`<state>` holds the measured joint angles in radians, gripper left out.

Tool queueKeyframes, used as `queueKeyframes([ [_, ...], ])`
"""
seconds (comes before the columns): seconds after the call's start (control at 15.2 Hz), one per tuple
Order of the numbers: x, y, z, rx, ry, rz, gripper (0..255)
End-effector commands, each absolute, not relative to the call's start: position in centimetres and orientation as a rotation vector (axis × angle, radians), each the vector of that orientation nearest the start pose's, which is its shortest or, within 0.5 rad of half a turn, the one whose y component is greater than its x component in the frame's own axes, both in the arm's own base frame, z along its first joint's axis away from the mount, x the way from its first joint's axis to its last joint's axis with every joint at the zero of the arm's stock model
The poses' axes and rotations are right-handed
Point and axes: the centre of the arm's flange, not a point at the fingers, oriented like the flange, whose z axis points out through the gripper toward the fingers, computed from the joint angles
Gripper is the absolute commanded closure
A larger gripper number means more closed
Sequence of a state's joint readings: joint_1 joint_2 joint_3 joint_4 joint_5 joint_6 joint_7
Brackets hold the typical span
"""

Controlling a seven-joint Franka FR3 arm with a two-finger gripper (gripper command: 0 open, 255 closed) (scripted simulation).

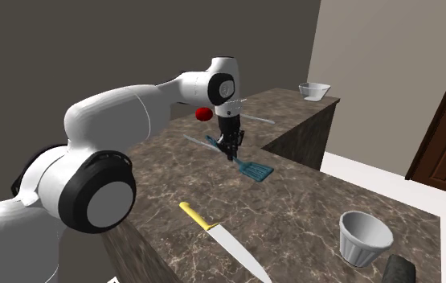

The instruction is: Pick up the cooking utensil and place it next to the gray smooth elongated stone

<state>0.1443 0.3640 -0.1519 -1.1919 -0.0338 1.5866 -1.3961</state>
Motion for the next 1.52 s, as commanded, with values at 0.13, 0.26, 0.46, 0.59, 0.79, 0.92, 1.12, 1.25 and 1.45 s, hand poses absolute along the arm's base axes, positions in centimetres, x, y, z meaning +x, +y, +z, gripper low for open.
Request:
queueKeyframes([
  [0.13,66.2,1.2,60.7,-2.471,-2.08,0.049,255],
  [0.26,66.2,1.2,61.7,-2.471,-2.08,0.049,255],
  [0.46,66.2,1.2,63.3,-2.471,-2.08,0.049,255],
  [0.59,66.2,1.2,64.4,-2.471,-2.08,0.049,255],
  [0.79,65.2,0.4,65.1,-2.471,-2.08,0.049,255],
  [0.92,63.2,-1.3,65.1,-2.471,-2.08,0.049,255],
  [1.12,60.2,-3.9,65.1,-2.471,-2.08,0.049,255],
  [1.25,58.1,-5.6,65.1,-2.471,-2.08,0.049,255],
  [1.45,55.1,-8.1,65.2,-2.471,-2.08,0.049,255],
])
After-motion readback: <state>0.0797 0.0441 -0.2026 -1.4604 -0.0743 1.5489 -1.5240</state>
